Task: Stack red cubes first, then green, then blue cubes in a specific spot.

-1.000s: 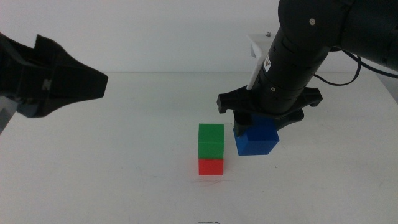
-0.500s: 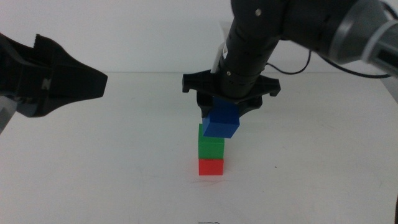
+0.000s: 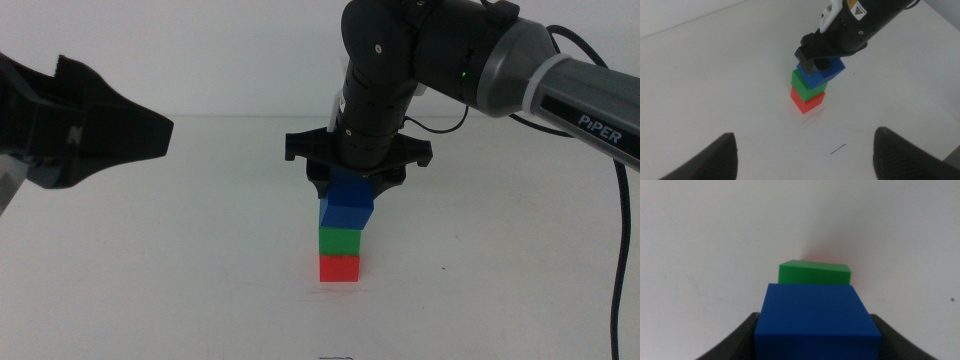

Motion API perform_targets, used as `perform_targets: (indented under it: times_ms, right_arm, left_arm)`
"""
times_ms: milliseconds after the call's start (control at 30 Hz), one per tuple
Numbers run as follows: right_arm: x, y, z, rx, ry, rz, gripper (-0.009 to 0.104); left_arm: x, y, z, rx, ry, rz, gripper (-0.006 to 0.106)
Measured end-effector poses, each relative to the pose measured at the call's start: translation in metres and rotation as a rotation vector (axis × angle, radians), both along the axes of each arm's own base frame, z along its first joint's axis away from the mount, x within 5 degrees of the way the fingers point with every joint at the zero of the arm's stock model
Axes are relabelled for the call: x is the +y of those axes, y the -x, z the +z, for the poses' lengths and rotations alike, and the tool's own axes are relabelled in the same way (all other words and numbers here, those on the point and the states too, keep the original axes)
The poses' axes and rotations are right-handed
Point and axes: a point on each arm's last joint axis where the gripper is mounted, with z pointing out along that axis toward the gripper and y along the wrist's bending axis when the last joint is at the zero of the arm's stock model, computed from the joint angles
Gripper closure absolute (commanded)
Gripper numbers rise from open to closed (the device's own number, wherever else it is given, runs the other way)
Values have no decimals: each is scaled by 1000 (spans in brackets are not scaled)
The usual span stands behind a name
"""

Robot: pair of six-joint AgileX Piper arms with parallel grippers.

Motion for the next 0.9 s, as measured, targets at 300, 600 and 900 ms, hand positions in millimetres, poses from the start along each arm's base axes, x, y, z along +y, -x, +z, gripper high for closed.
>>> perform_targets:
  times_ms: [300,600,900]
  right_arm:
    - [2,-4,-1,-13,2,-7,96]
    - [5,-8,-7,-9,12,-7,96]
    - [6,-10,-11,-16,24,22,80]
  left_arm:
    - [0,0,0,0,0,0,9]
    - [0,0,0,0,0,0,9]
    - [0,0,0,0,0,0,9]
